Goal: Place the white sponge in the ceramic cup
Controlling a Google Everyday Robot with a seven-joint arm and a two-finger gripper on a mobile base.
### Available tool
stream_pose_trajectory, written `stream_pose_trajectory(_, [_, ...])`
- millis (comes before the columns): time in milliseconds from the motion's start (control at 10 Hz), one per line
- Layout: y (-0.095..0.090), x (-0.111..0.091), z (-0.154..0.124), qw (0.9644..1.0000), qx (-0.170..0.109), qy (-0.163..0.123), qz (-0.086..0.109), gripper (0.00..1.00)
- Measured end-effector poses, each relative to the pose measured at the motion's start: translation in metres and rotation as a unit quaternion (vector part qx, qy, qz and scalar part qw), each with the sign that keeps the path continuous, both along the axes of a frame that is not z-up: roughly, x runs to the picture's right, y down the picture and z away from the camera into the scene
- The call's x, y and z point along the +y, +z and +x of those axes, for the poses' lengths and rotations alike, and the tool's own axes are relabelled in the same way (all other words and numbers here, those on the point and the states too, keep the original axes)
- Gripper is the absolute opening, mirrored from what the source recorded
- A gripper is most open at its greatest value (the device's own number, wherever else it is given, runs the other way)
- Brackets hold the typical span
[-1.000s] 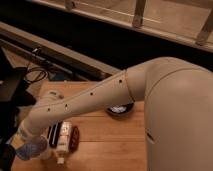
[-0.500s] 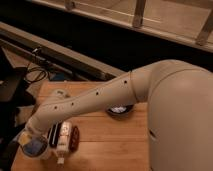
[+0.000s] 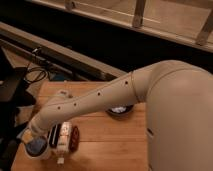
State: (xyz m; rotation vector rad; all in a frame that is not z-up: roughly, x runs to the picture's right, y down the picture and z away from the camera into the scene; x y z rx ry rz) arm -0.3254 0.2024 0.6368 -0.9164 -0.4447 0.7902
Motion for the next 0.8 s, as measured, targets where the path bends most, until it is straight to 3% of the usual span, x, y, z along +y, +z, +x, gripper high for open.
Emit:
stream_pose_trajectory(300, [-0.003, 0.002, 0.001, 1.0000, -0.002, -0.004, 0.000, 0.80])
stream_pose_trajectory(500, [-0.013, -0.006, 0.001, 0.9999, -0.002, -0.010, 0.012, 0.80])
stream_pose_trajectory(800, [-0.039, -0.051, 0.009, 0.9984, 0.020, -0.017, 0.051, 0.80])
